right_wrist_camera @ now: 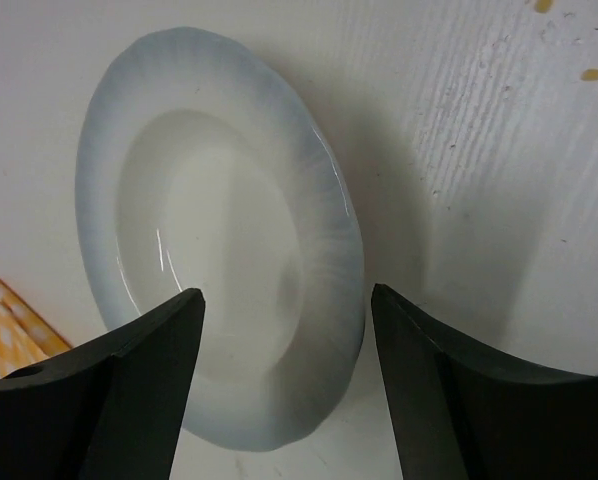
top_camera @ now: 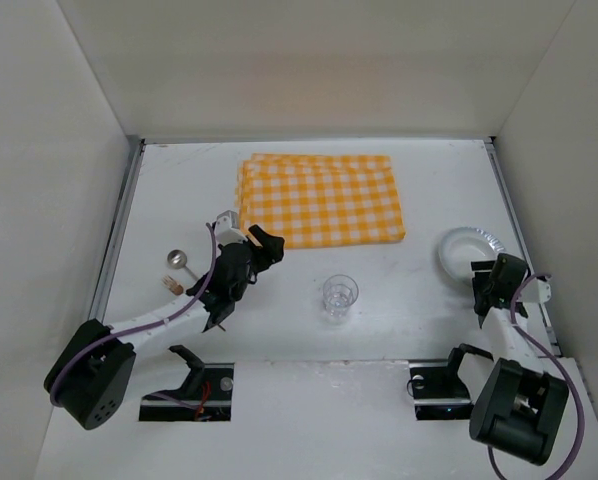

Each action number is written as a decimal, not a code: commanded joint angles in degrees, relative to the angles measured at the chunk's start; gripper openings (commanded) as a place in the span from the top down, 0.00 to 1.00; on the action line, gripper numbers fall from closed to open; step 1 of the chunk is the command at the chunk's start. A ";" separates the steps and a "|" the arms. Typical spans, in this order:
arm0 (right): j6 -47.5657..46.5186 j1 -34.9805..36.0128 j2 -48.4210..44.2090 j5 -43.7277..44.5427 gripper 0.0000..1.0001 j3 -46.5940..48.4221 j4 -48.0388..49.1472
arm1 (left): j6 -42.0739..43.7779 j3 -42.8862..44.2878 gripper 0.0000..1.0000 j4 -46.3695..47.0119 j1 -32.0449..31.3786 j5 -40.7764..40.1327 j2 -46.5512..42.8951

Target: Set the dinner table for one person

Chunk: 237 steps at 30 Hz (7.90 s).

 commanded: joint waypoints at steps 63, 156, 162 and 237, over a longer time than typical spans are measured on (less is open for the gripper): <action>9.70 43.79 48.33 -15.96 0.96 43.15 38.84 | -0.22 -3.56 0.58 0.68 12.30 0.09 -3.45; -41.72 43.01 46.29 13.13 0.93 73.46 -14.77 | 0.92 -1.10 0.65 -0.20 7.99 -2.28 1.82; -40.14 39.75 58.08 10.05 0.93 83.49 -16.18 | 1.01 -0.93 0.64 -0.20 8.34 -2.20 2.44; -30.39 83.16 15.03 3.82 0.76 15.04 21.25 | -4.70 10.85 0.69 -55.31 17.57 -21.18 -2.41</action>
